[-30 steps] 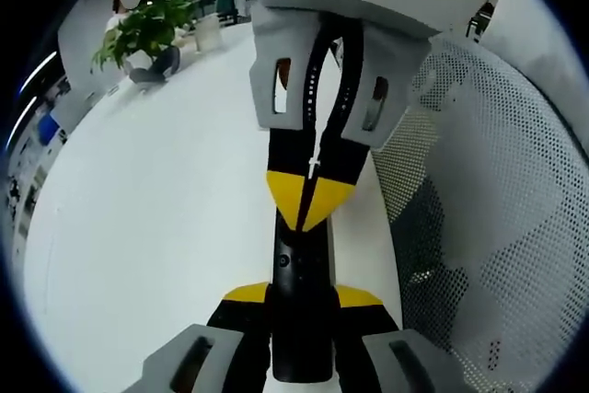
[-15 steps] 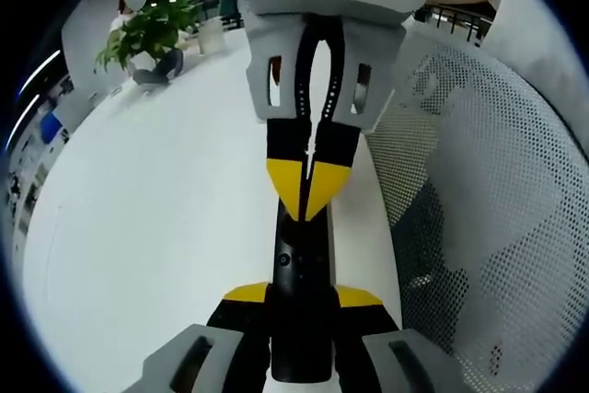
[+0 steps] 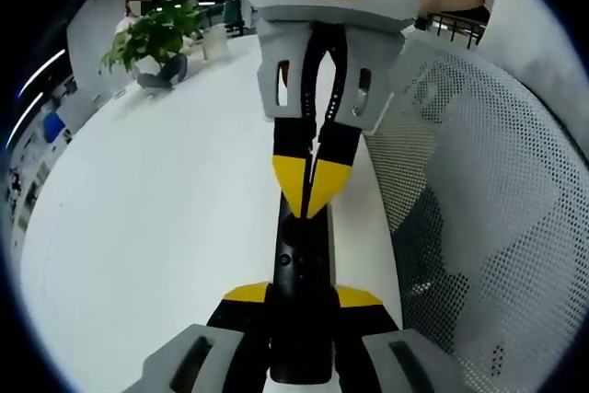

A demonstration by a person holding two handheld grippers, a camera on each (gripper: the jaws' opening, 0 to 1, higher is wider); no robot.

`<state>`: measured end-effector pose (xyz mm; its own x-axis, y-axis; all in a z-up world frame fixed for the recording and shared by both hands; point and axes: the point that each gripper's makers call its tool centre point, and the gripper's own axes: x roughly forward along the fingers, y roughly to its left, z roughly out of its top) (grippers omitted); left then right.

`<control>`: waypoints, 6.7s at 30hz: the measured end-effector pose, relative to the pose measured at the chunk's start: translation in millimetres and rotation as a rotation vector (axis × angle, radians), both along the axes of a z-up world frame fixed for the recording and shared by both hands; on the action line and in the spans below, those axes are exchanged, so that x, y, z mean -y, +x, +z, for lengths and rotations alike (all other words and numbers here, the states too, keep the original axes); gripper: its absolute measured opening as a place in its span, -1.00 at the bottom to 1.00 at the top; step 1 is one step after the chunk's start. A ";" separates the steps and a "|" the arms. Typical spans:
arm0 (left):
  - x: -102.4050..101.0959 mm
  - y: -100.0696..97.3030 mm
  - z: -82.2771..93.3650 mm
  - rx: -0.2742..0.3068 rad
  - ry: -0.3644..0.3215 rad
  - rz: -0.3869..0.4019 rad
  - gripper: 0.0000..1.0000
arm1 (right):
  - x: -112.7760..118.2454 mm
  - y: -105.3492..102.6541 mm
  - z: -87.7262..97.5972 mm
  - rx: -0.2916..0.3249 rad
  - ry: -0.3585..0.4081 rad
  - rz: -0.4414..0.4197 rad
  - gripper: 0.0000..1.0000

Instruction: Press the specified remote control buttons in sequence, fully releasing each button before pressing the next.

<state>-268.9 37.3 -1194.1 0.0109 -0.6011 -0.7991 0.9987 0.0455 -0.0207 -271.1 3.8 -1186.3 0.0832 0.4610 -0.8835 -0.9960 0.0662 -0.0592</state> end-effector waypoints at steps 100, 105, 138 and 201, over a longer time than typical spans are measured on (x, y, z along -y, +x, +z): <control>1.9 -0.5 2.5 -0.037 -0.062 0.018 -0.56 | -34.2 -14.6 -3.0 0.091 0.008 0.055 -1.00; 1.9 -0.7 2.6 -0.033 -0.062 0.017 -0.55 | -34.2 -13.8 -1.0 0.033 0.076 -0.011 -1.00; 1.2 -2.4 2.1 -0.005 -0.098 0.024 -0.55 | -31.4 2.4 3.9 -0.178 0.062 -0.079 -1.00; 2.6 -0.4 3.3 -0.001 -0.171 0.056 -0.55 | -45.2 1.0 -0.8 0.033 0.005 0.105 -1.00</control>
